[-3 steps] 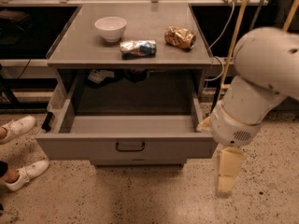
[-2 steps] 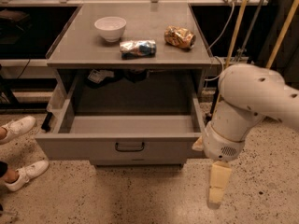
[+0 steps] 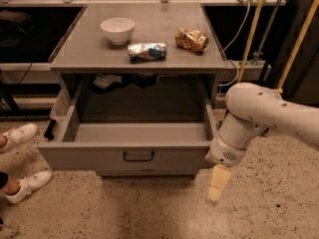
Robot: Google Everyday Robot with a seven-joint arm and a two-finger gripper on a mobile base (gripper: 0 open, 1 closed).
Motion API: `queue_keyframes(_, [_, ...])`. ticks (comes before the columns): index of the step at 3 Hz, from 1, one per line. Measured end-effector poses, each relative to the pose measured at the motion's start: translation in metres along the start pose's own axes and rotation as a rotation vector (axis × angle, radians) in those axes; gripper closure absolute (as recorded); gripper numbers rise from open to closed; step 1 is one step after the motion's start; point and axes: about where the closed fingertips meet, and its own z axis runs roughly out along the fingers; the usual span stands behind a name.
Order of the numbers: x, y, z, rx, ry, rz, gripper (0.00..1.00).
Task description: Close top drawer
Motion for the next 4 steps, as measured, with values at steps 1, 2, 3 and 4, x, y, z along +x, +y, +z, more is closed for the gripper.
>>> queue_keyframes(1, [-0.01,-0.031,0.001,0.052,-0.042,0.083,0.0])
queue_keyframes(2, [-0.031,-0.057,-0.014,0.129,-0.11,0.143,0.0])
queue_keyframes(3, [-0.103,-0.105,-0.027,0.197,-0.152,0.123,0.0])
queue_keyframes(4, [-0.103,-0.106,-0.026,0.193,-0.154,0.122,0.0])
